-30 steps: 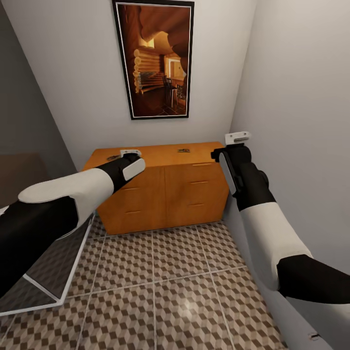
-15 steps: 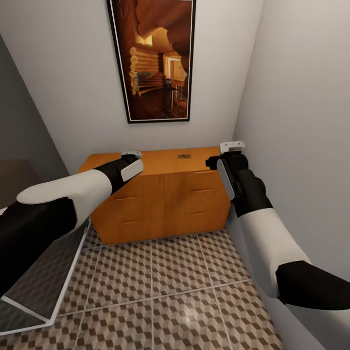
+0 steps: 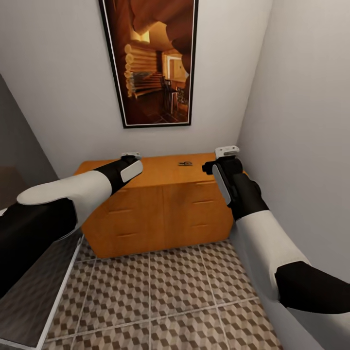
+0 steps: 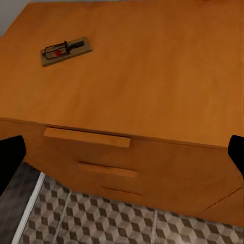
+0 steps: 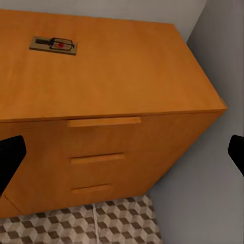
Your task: Take the four mousetraps from the cabinet in the bathroom and place them on the bathroom floor. Make sure all four end up on the same floor surface, and ensure that at least two of them are either under or directly next to the same bathroom sink.
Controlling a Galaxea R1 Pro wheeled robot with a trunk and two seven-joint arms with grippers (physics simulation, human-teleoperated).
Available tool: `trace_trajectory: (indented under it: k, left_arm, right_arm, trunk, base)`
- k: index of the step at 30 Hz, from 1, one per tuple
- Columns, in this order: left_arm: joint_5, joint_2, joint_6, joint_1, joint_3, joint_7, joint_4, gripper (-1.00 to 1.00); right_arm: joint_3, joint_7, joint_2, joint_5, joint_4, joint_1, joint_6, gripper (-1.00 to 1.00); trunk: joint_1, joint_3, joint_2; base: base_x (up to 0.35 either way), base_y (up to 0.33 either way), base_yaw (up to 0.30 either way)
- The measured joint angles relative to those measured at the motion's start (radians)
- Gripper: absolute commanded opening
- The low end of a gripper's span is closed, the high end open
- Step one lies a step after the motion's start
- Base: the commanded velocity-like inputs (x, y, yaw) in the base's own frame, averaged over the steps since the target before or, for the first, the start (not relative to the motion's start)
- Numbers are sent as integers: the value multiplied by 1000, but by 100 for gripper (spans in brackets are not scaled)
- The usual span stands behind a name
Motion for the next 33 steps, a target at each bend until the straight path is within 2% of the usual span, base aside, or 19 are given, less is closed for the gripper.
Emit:
trace_trajectory:
  k: [14, 16, 21, 23, 28, 33]
  left_arm:
    - [0, 2, 0, 13, 0, 0, 4, 100]
    - [0, 8, 0, 15, 0, 1, 4, 100]
    - [5, 18, 1, 19, 0, 5, 4, 100]
    - [13, 20, 1, 24, 0, 7, 5, 100]
    - [31, 24, 6, 28, 0, 10, 5, 100]
    - [72, 20, 46, 29, 3, 22, 2, 100]
  right_arm:
    - [4, 10, 2, 0, 2, 2, 5, 100]
    - [6, 34, 2, -1, 2, 2, 8, 100]
    - [7, 156, 0, -1, 3, 2, 20, 100]
    - [7, 183, -1, -1, 3, 2, 28, 100]
    - [8, 205, 0, -1, 5, 2, 34, 100]
    - [9, 213, -2, -1, 5, 2, 37, 100]
  trunk:
    - [0, 0, 0]
    - [0, 0, 0]
    - [0, 0, 0]
    - [0, 0, 0]
    - [0, 0, 0]
    - [0, 0, 0]
  base:
    - [338, 0, 0]
    - [338, 0, 0]
    - [338, 0, 0]
    - [338, 0, 0]
    - [338, 0, 0]
    - [299, 0, 0]
